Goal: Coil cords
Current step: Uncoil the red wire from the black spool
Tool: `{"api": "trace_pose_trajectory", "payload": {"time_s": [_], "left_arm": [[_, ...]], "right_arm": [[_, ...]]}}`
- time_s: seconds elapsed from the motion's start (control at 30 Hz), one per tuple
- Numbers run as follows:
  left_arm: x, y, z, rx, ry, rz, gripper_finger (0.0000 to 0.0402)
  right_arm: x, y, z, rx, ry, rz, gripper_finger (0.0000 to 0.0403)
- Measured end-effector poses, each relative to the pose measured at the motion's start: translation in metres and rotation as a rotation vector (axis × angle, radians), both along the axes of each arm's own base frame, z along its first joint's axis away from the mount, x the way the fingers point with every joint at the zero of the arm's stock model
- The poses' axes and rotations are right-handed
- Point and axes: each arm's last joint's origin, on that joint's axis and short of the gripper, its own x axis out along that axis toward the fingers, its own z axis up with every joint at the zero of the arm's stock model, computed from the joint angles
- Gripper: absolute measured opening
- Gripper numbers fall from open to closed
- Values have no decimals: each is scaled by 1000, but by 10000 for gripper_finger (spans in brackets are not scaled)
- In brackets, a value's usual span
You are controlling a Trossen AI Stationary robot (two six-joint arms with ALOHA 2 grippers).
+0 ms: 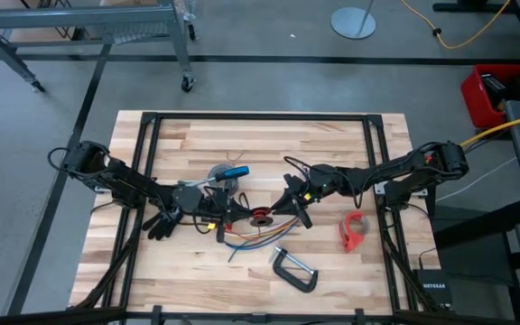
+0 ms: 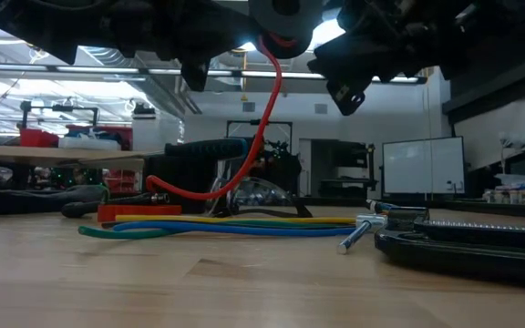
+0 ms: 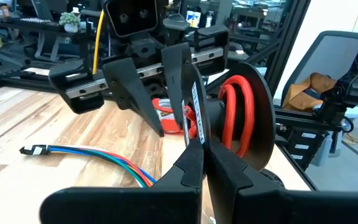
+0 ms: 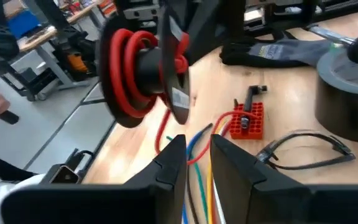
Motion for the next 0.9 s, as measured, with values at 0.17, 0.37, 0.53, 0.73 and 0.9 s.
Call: {"api": "trace_pose_trajectory", "payload": {"time_s": [0.17,0.37,0.53,0.73,0.9], "left_arm": [[0,0,0,0,0,0,0],[0,0,0,0,0,0,0],[0,0,0,3,0,0,0],[0,0,1,3,-13,0,0],[0,0,3,26,-29,0,0]], "right_arm": [[1,1,7,15,-75,45,76],[2,1,11,13,-113,31,76],[3,0,13,6,-122,-1,76],[7,0,19,4,-145,-9,76],[7,0,21,4,-148,-9,76]]}}
